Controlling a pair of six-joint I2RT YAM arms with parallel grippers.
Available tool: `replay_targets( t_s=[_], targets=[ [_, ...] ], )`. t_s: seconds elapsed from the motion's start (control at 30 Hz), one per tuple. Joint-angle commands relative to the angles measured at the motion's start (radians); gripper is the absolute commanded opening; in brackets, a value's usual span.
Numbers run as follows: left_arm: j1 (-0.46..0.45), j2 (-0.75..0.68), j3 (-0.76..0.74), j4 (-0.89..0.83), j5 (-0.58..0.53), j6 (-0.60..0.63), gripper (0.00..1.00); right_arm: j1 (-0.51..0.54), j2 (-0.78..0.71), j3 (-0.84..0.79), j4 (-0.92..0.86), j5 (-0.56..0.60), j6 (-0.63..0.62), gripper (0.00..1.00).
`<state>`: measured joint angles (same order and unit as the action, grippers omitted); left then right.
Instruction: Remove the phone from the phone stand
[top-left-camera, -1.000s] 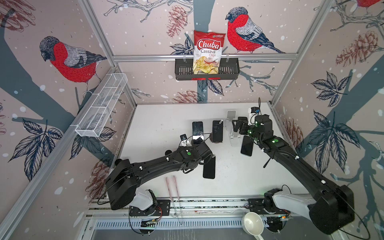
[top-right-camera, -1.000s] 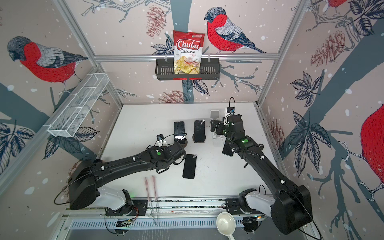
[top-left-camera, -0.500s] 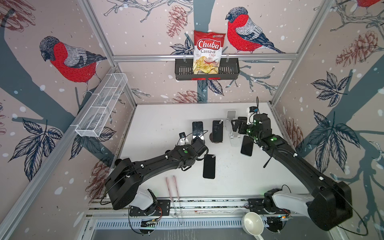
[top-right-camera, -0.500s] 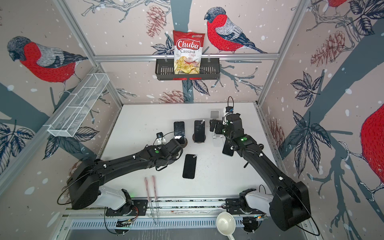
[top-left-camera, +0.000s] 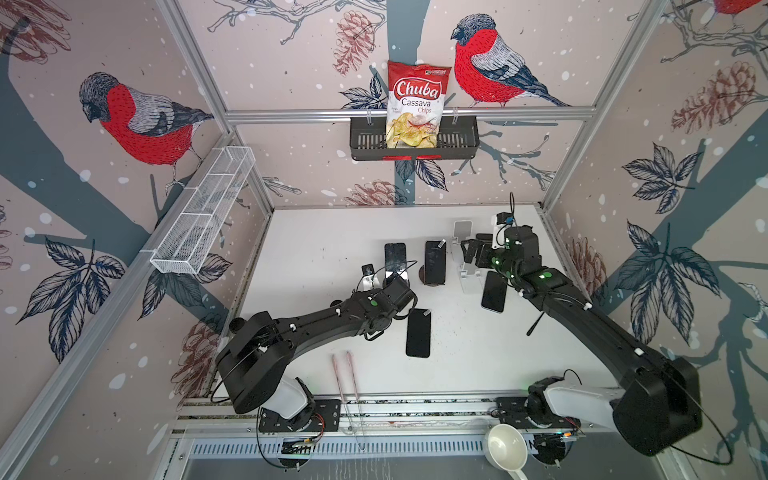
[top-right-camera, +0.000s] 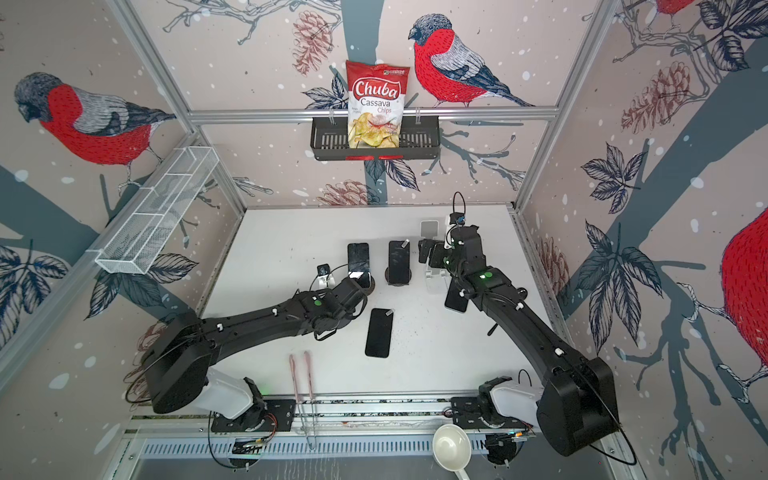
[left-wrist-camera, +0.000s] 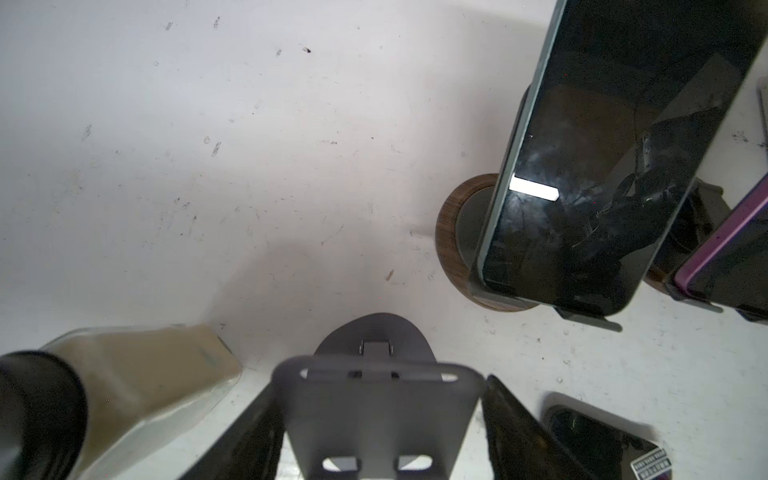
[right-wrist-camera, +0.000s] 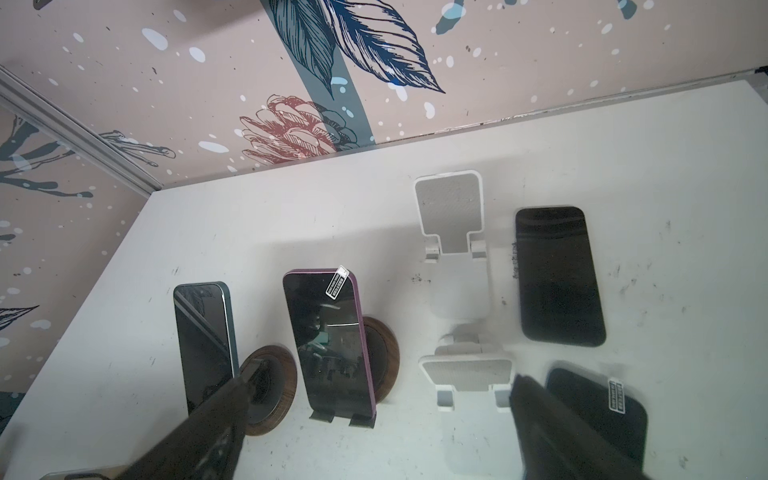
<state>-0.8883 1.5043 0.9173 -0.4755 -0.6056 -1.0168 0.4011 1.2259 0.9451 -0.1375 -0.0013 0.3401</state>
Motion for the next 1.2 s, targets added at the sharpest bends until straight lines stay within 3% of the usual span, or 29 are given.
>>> replay_targets(
  t_s=[0.0, 0.4, 0.77, 1.17],
  targets=[
    [0.002, 0.001, -0.006, 0.017, -0.02, 0.005, 0.69, 0.003, 0.003, 0.009, 0.011, 0.001, 0.014, 0.99],
    [0.003, -0.013, -0.029, 0.031, -0.033, -0.003, 0.55, 0.015, 0.017, 0.024, 0.009, 0.002, 0.015, 0.99],
    [0.027, -0.072, 0.004, 0.001, -0.056, 0.041, 0.55, 0.028, 0.023, 0.027, 0.014, 0.002, 0.016, 0.99],
    [0.193, -0.1, 0.039, 0.063, 0.032, 0.166, 0.55, 0.035, 0.059, 0.04, 0.03, -0.014, 0.012, 0.99]
  ],
)
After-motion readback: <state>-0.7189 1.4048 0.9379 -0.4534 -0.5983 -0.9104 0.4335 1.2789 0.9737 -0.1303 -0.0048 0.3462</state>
